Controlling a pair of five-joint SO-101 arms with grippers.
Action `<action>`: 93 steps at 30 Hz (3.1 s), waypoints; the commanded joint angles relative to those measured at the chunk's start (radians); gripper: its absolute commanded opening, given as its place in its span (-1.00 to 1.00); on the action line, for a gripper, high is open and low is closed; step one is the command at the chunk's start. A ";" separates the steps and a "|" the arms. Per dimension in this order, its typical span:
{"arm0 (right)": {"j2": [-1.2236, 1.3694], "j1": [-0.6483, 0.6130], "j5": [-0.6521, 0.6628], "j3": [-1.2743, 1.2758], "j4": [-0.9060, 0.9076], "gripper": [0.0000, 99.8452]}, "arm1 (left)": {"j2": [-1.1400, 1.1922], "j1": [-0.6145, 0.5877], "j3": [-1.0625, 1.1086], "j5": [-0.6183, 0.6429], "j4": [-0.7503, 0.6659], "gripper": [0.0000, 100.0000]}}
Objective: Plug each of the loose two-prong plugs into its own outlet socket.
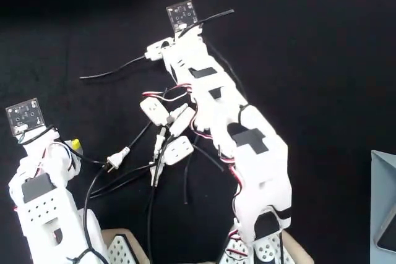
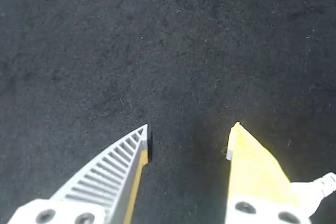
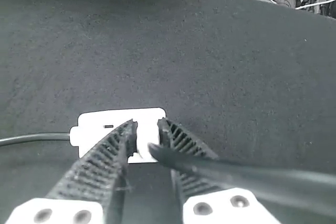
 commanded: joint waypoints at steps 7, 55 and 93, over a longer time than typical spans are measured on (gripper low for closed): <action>-0.067 0.049 -0.046 -0.054 0.115 -0.35 | -0.012 0.001 -0.001 0.002 -0.023 -0.51; -0.837 0.143 -0.046 0.443 0.726 -0.90 | -0.003 0.074 -0.064 0.000 -0.006 -0.51; -1.609 0.181 -0.084 0.984 0.948 -0.89 | 0.615 0.251 -0.809 -0.227 0.488 -0.51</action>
